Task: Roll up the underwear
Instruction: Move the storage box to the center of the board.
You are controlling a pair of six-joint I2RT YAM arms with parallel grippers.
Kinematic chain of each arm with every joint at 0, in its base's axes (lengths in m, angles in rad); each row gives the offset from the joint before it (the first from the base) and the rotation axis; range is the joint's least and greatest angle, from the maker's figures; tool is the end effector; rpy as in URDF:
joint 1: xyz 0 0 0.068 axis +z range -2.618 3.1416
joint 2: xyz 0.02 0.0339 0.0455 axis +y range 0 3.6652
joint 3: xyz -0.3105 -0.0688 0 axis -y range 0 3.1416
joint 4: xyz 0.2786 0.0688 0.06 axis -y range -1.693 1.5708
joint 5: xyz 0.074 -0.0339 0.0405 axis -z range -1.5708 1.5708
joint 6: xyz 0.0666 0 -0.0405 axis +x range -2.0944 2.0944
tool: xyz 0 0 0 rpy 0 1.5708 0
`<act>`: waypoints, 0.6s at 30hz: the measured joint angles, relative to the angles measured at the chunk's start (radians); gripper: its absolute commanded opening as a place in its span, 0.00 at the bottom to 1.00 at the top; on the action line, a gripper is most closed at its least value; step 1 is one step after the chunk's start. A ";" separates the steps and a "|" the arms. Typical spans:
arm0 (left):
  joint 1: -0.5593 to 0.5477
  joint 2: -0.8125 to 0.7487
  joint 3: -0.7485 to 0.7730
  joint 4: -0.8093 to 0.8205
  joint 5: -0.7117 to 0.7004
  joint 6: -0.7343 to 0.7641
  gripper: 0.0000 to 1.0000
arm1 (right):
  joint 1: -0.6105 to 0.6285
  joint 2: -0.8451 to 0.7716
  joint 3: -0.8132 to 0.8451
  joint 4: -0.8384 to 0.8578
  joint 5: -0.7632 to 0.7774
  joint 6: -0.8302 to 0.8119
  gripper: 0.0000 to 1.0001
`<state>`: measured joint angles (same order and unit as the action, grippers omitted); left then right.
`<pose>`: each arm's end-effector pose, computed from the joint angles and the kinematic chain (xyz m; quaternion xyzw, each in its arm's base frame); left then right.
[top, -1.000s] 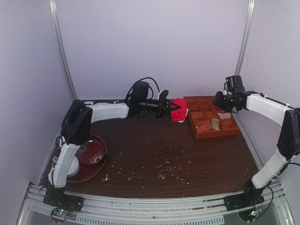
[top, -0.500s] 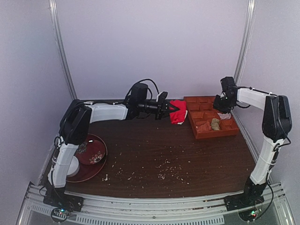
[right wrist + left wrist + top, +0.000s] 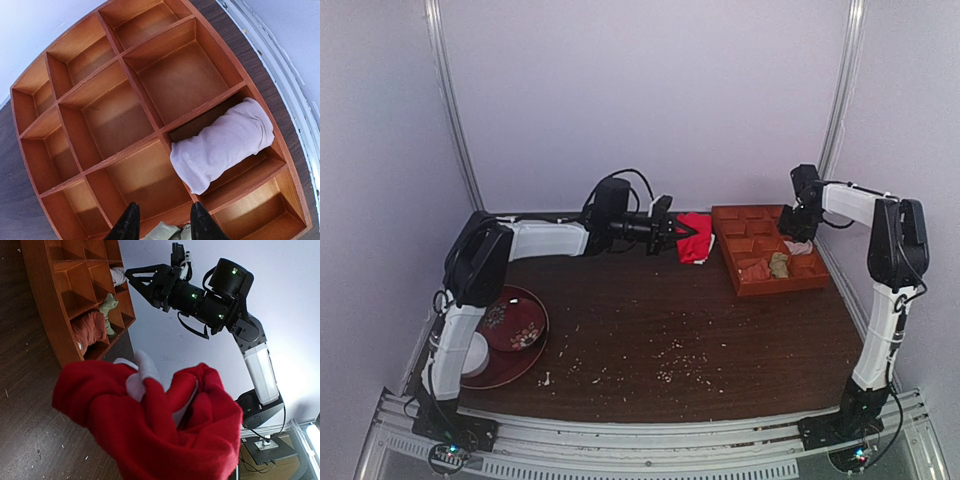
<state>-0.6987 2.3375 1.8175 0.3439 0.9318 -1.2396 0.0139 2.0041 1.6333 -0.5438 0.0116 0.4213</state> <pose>0.4395 -0.4391 0.2308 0.0950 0.7370 -0.6679 0.0408 0.5175 0.0064 0.2389 0.1933 0.9267 0.0642 0.3158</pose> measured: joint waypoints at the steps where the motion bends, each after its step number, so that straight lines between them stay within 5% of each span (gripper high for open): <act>1: 0.001 0.000 0.000 0.000 0.000 -0.002 0.00 | -0.002 0.006 0.007 -0.004 0.000 0.000 0.34; 18: 0.015 0.000 0.000 0.024 0.011 -0.023 0.00 | -0.006 0.027 -0.068 -0.035 0.077 0.038 0.35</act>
<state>-0.6834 2.3375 1.8175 0.3679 0.9432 -1.2625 0.0082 2.0315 1.5658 -0.5789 0.0887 0.4591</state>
